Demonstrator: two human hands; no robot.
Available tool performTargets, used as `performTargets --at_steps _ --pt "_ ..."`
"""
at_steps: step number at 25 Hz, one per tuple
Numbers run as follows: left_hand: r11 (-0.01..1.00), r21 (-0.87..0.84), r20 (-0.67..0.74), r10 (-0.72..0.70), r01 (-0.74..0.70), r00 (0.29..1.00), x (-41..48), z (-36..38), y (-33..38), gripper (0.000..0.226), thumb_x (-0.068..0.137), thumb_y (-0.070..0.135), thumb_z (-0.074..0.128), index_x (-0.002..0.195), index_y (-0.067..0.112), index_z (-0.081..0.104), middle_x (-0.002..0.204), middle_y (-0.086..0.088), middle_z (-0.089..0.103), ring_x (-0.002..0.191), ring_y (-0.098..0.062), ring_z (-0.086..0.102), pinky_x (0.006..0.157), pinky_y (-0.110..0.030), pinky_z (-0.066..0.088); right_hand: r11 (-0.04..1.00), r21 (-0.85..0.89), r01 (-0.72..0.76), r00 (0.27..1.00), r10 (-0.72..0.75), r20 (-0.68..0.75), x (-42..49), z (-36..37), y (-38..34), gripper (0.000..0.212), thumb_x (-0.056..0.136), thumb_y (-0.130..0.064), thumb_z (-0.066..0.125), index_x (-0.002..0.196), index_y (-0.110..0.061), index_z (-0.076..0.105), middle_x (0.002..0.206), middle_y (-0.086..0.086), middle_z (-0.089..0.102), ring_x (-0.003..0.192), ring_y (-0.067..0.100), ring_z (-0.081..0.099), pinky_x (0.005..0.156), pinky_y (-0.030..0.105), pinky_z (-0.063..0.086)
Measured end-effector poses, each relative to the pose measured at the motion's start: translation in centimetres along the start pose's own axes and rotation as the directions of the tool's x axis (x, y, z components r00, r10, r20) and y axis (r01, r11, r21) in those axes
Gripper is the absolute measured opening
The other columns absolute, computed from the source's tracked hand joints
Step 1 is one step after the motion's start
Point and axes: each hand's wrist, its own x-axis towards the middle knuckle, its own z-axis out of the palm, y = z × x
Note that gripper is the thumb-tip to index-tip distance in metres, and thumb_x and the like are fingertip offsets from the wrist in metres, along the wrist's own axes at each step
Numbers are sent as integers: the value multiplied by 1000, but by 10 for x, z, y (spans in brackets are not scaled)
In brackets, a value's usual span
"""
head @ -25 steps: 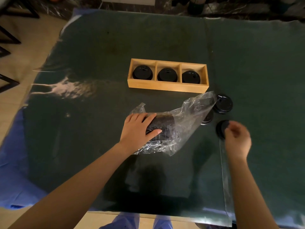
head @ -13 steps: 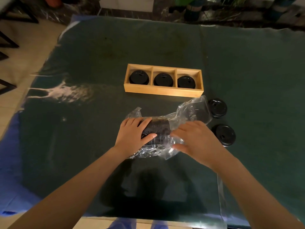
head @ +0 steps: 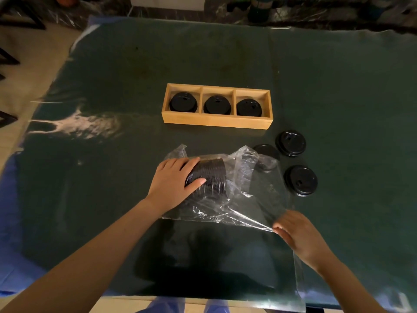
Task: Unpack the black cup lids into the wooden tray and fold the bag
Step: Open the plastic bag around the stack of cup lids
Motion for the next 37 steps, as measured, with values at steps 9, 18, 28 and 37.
performTargets --at_steps 9,18,28,37 --pt "1000 15 -1 -7 7 1000 -3 3 0 63 88 64 28 132 23 45 122 0 60 111 -22 55 97 -42 41 769 353 -533 846 479 233 73 -13 -14 38 89 -34 54 124 -21 55 109 -4 66 94 11 58 84 25 41" --pt "1000 24 -9 -7 7 1000 -3 1 2 64 88 64 24 132 23 45 120 0 61 109 -21 56 97 -40 41 269 759 -593 678 674 292 130 -13 -41 10 81 -24 64 72 -20 68 80 0 63 75 20 55 69 31 46" --pt "1000 24 -28 -9 9 1000 -3 1 2 63 88 63 27 131 22 47 118 -1 62 107 -22 58 96 -42 42 189 812 -552 713 613 342 133 -21 -30 28 85 -28 65 104 -8 63 93 7 63 73 15 61 68 28 51" --pt "998 51 -10 41 -41 999 -4 0 2 63 88 62 28 133 22 46 120 -1 61 108 -23 58 95 -41 43 58 888 -455 727 601 333 113 -75 6 21 85 -5 48 76 4 65 75 16 74 74 24 74 59 26 60"
